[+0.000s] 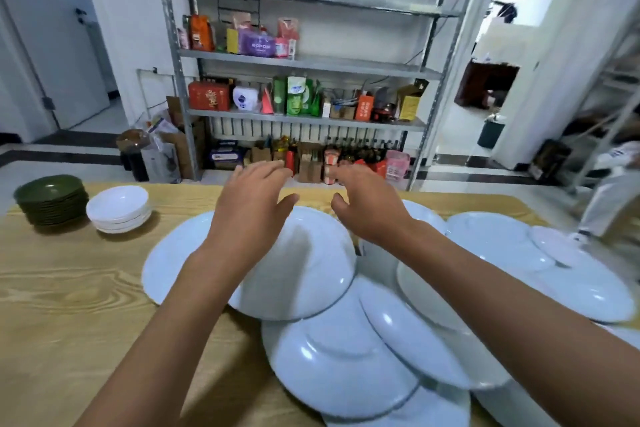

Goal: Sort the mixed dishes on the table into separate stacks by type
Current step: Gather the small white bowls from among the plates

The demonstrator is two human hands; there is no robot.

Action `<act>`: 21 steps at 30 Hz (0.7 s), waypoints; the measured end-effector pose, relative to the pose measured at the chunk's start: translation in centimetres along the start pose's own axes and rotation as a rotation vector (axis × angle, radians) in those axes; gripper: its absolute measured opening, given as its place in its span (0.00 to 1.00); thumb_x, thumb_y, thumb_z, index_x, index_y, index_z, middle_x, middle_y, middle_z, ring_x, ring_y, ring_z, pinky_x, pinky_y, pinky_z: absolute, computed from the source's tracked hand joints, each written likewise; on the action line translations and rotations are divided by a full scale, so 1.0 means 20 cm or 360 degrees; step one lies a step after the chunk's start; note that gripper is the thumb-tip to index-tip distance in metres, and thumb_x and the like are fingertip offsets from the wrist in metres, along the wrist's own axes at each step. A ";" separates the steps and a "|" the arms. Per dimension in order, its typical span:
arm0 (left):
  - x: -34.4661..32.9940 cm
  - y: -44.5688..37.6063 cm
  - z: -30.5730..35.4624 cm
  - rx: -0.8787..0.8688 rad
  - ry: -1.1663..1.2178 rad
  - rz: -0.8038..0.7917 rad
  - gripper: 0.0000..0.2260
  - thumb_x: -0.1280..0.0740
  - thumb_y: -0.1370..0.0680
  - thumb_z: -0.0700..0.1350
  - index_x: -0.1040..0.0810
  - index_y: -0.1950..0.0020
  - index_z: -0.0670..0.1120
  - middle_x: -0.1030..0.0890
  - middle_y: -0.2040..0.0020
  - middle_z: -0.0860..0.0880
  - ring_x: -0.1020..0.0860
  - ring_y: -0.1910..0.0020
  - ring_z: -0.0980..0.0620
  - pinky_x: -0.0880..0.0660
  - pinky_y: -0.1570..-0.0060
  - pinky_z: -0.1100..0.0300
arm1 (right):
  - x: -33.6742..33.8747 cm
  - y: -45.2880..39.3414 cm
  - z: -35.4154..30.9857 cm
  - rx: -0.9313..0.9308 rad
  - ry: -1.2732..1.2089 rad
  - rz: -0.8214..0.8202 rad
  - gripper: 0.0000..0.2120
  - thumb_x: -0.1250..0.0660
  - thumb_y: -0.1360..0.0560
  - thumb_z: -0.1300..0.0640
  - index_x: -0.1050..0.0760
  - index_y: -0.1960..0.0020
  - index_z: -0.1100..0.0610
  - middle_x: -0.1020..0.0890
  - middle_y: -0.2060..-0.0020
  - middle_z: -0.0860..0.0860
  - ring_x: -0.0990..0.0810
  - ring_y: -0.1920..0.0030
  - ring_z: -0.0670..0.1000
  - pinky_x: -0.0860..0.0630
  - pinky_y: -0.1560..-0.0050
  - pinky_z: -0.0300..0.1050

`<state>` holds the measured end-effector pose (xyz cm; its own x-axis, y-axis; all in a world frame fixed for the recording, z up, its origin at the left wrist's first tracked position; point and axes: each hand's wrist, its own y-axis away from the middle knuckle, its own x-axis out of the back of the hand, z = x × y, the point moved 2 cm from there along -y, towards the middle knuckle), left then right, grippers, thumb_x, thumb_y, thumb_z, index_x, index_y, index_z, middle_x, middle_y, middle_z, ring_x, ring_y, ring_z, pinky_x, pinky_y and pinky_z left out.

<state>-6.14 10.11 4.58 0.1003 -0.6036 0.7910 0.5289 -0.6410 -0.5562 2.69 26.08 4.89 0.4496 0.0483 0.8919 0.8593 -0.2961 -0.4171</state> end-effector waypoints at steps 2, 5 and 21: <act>0.01 0.01 0.18 -0.0079 0.0147 0.0016 0.17 0.33 0.22 0.50 0.25 0.34 0.46 0.26 0.32 0.50 0.31 0.32 0.49 0.36 0.34 0.52 | 0.10 0.09 0.17 -0.0122 0.0024 0.0014 0.17 0.37 0.25 0.60 0.25 0.36 0.56 0.21 0.40 0.53 0.26 0.38 0.55 0.29 0.43 0.47; -0.01 0.00 0.41 -0.0166 0.0363 -0.0038 0.16 0.34 0.22 0.49 0.25 0.34 0.49 0.27 0.32 0.53 0.32 0.32 0.52 0.38 0.36 0.60 | 0.22 0.21 0.44 -0.0363 0.0050 0.0008 0.15 0.37 0.24 0.58 0.24 0.38 0.54 0.20 0.41 0.52 0.23 0.41 0.55 0.26 0.45 0.48; -0.28 0.10 0.76 -0.0577 0.0164 -0.0270 0.18 0.27 0.27 0.45 0.22 0.39 0.45 0.22 0.36 0.46 0.26 0.35 0.43 0.30 0.36 0.42 | 0.27 0.85 1.26 -0.1173 0.0276 -0.0432 0.12 0.32 0.30 0.54 0.22 0.47 0.52 0.20 0.53 0.48 0.23 0.54 0.51 0.26 0.59 0.44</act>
<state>7.16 19.41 2.82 -0.0572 -0.5074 0.8598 0.1976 -0.8499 -0.4885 25.74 45.31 -1.80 0.1518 0.0777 0.9853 0.5236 -0.8519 -0.0135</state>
